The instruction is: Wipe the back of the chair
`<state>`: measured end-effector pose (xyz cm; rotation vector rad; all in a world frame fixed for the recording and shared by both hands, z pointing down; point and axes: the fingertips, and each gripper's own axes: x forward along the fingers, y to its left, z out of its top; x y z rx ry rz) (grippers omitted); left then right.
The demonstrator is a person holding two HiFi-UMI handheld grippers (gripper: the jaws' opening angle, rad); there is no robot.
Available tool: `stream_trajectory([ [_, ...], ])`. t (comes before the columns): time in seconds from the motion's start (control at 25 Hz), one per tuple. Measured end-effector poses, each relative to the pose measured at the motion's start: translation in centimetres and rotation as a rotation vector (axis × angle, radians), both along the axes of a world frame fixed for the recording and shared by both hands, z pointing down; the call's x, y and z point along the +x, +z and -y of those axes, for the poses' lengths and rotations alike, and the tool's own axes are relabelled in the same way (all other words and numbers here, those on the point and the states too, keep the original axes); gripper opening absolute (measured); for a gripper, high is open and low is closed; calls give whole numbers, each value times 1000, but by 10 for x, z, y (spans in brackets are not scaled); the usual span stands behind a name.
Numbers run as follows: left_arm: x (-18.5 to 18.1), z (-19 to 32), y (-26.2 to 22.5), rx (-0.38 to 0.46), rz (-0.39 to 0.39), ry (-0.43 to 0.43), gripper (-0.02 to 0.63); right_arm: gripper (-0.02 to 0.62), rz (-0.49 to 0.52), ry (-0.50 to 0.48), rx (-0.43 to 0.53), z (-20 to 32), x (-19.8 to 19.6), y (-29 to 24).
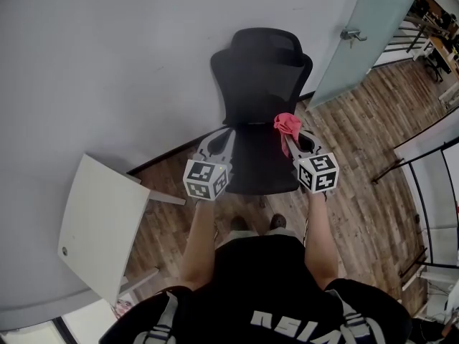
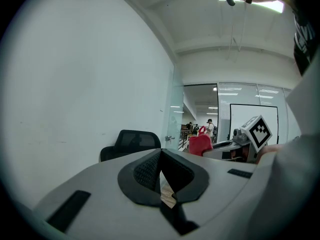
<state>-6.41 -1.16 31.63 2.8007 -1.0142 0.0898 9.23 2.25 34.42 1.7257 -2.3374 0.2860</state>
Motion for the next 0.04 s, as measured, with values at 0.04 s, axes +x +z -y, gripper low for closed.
stream_trajectory([
  [0.04,1,-1,-2,0,-1,2,21,75,2,0,1,-1,0,-1],
])
